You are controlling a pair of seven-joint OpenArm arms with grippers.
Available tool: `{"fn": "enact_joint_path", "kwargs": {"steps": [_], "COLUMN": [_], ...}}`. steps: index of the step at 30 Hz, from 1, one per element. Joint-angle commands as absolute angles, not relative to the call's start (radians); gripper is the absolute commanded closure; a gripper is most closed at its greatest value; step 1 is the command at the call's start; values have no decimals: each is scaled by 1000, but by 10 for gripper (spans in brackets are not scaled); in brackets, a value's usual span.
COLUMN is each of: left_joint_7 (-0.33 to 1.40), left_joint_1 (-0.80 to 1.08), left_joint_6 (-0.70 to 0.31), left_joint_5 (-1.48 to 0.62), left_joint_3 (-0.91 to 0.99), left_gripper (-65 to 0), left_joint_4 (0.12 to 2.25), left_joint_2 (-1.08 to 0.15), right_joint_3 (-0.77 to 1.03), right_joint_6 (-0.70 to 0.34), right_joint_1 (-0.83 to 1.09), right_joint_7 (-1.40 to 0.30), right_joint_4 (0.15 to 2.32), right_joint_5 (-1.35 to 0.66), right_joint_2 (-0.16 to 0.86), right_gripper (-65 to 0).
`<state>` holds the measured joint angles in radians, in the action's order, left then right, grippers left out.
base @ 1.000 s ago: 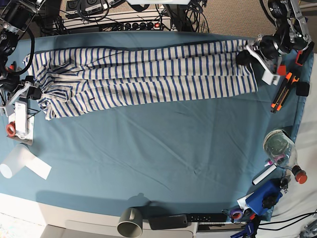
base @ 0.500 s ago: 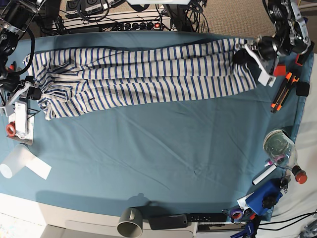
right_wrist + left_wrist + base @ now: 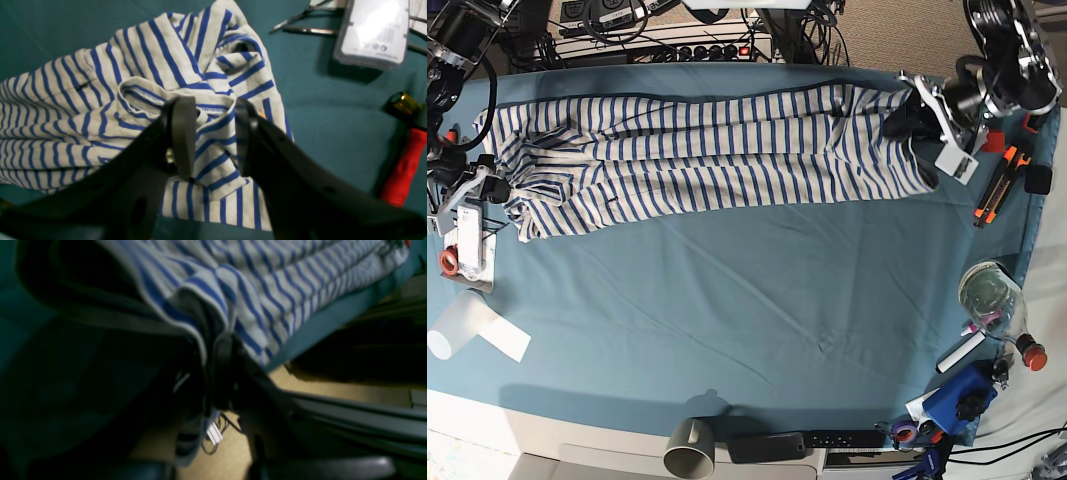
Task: Fold the T-shirt properly
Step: 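Grasp the end of the folded striped strip with the left gripper, then lift the strip end and fold it toward the right gripper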
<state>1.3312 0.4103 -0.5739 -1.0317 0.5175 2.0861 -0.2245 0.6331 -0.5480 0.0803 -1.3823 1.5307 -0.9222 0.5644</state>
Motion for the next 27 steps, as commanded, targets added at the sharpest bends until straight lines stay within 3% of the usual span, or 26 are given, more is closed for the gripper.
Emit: {"fn": "enact_joint_path", "kwargs": {"steps": [1,10,15,27], "left_joint_7": [1300,1301,1299,1127], "left_joint_1": [413,418,418,353], "left_joint_6": [-578,-656,-656,-611], "left_joint_5": [-1065,-1235,-1225,-825], "left_joint_3": [520,516,390,-58], "left_gripper": [0,0,0,0], "left_joint_4": [2123,2215,2231,2230], "left_joint_2": [-233,-149,-117,-117], "right_joint_3": [643,642,642,642], "right_joint_6": [-553,-553,-553,-564], "right_joint_1": [69,69,69,70], "right_joint_7": [-1356,-1353,-1353,-1342], "right_joint_4": [1545,1544,1545,1545], "right_joint_5": [-938,-942,-942,-921], "right_joint_2": [590,590,590,472], "right_gripper": [-202,-202,-202,-202]}}
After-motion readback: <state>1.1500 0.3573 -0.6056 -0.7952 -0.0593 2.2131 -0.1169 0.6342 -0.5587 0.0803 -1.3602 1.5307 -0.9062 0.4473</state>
